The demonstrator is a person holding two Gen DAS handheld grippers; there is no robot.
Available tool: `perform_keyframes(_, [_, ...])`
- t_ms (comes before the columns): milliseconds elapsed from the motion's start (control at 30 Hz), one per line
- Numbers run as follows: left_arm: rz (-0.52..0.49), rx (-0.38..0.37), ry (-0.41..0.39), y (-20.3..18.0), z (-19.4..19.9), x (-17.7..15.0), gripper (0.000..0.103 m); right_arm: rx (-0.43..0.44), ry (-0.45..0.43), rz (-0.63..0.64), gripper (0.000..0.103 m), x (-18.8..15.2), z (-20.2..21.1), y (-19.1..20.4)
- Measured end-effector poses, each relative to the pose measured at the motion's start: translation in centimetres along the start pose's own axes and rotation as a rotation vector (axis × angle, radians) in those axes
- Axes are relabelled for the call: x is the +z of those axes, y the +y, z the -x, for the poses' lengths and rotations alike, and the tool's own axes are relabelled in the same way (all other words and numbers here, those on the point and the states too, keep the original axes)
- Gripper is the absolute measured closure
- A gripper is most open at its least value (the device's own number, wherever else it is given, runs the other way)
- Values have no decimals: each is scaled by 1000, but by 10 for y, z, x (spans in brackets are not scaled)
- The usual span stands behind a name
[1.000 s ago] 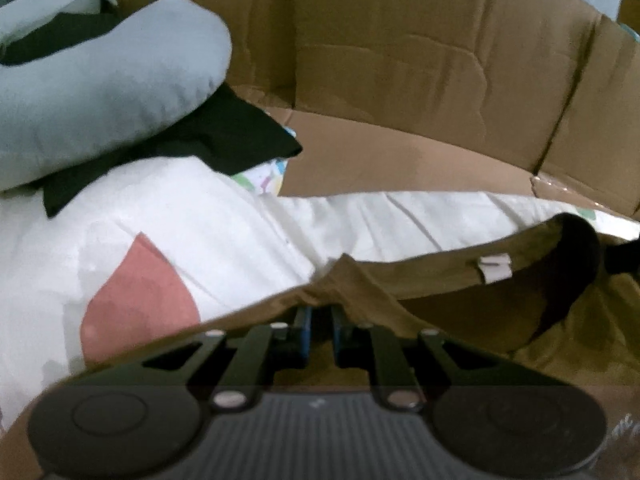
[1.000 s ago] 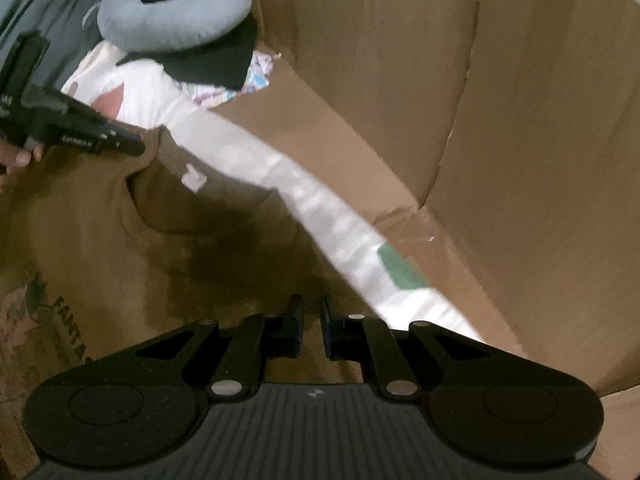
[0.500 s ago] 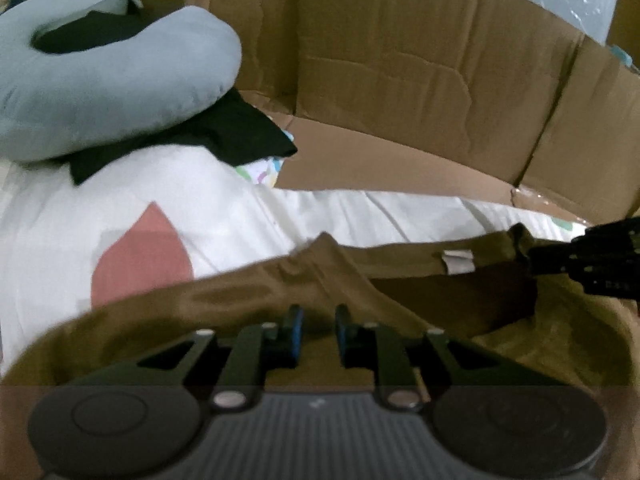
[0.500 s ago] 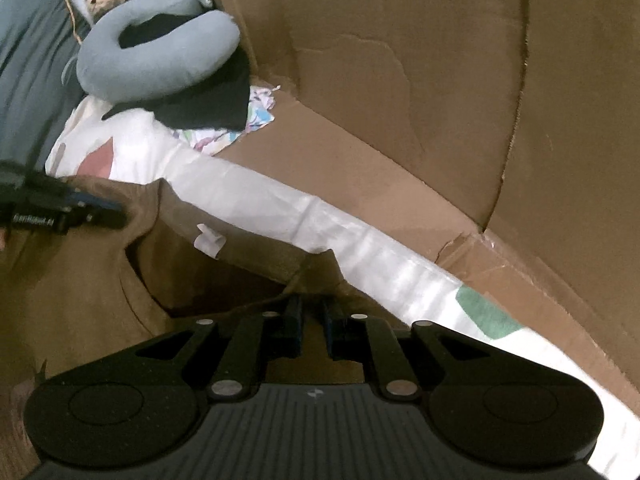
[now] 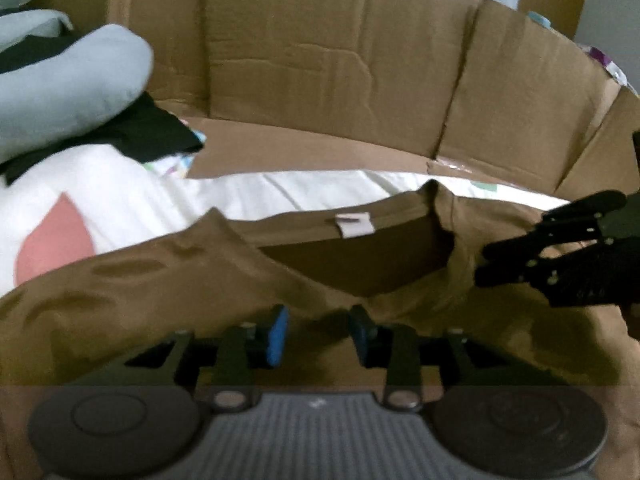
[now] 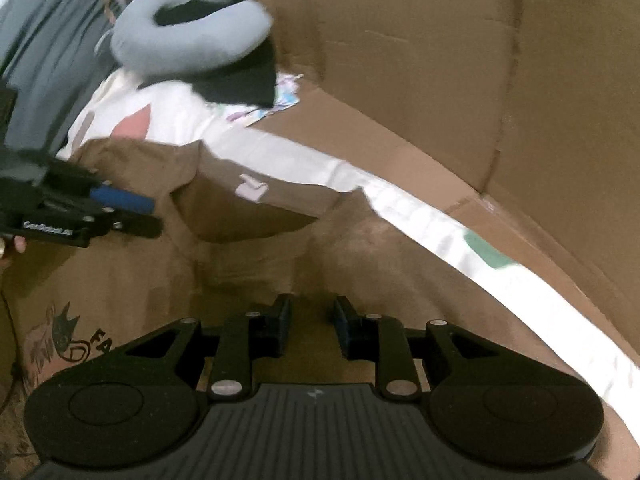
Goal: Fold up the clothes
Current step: 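Open both tools and release the T-shirt flat on the bed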
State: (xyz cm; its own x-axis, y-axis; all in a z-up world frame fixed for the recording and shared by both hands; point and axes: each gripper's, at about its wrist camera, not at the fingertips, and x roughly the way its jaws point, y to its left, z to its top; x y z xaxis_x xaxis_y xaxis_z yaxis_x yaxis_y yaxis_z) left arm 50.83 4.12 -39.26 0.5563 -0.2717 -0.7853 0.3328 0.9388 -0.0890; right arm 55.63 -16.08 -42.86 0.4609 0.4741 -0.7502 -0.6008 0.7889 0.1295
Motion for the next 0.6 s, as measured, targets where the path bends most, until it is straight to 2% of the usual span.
perform_keyframes(100, [9, -2, -1, 1, -6, 3, 61, -13, 21, 35, 71, 6, -12, 11])
perform_keyframes(167, [12, -4, 3, 2, -6, 4, 60, -25, 16, 51, 64, 10, -19, 17])
perform_keyframes(267, [13, -6, 9, 5, -2, 6, 60, -45, 11, 46, 62, 14, -24, 21])
perform_keyframes(500, [19, -8, 10, 17, 45, 19, 60, -35, 50, 29, 61, 28, -1, 25])
perform_keyframes(533, [3, 3, 20, 17, 55, 22, 60, -16, 67, 39, 57, 35, 7, 25])
perform_keyframes(567, [-8, 15, 25, 17, 64, 24, 58, 4, 86, 49, 47, 43, 15, 25])
perform_keyframes(600, [-9, 26, 26, 18, 74, 24, 58, 14, 104, 52, 42, 52, 26, 26])
